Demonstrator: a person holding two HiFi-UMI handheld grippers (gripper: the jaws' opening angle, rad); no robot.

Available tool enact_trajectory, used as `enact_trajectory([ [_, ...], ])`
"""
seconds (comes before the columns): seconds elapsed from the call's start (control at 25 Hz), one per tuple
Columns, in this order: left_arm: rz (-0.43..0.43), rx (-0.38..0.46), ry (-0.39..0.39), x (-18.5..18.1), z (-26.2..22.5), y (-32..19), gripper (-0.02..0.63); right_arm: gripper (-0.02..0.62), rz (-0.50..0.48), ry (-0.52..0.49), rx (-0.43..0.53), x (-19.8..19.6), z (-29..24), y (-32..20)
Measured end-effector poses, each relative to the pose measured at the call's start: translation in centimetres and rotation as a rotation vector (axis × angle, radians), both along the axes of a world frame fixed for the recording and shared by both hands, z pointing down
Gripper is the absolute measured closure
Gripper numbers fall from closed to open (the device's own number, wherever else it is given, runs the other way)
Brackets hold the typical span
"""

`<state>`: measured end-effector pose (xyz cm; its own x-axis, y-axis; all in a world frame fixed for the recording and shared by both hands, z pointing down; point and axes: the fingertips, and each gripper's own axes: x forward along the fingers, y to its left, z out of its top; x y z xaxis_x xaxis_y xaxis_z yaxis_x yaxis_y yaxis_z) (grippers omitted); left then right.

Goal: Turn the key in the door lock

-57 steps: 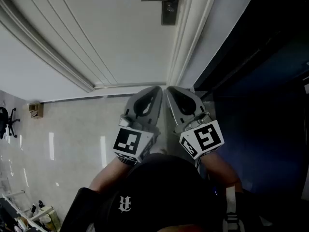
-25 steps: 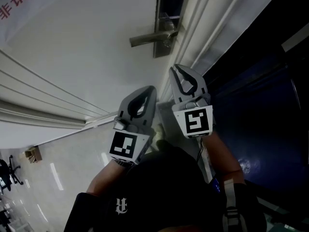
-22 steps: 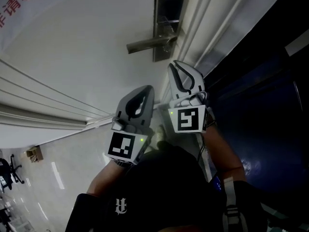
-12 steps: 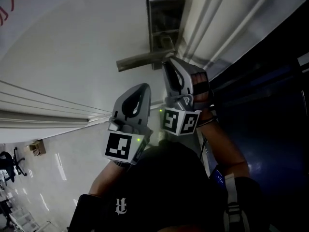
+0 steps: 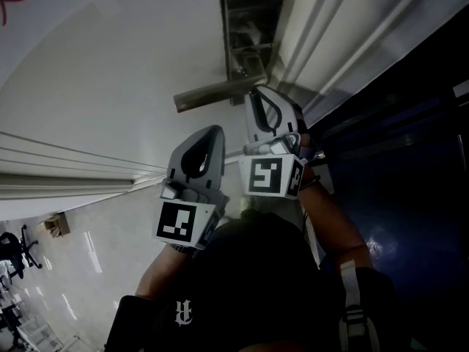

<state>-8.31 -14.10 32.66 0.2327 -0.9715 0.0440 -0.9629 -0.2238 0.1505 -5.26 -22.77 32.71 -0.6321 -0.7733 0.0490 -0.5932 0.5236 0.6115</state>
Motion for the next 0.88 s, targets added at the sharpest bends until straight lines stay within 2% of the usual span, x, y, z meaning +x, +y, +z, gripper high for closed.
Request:
enact_trajectory([
  [0.36, 0.007, 0.005, 0.004, 0.0, 0.0, 0.8, 0.6, 0.568, -0.085, -0.422, -0.488, 0.2, 0.3, -0.3],
  [0.56, 0.007, 0.006, 0.005, -0.1, -0.1, 1.2, 0.6, 0.568, -0.134, -0.626, -0.716, 0.3, 0.6, -0.4],
  [0.76, 0.009, 0.006, 0.009, -0.2, -0.1, 1.6, 0.6, 0.566, -0.222, -0.88, -0.97, 0.3, 0.7, -0.4],
  [0.88, 0.011, 0.006, 0.012, -0.3, -0.1, 1.7, 0.6, 0.566, -0.315, -1.007, -1.065, 0.0, -0.1, -0.5],
])
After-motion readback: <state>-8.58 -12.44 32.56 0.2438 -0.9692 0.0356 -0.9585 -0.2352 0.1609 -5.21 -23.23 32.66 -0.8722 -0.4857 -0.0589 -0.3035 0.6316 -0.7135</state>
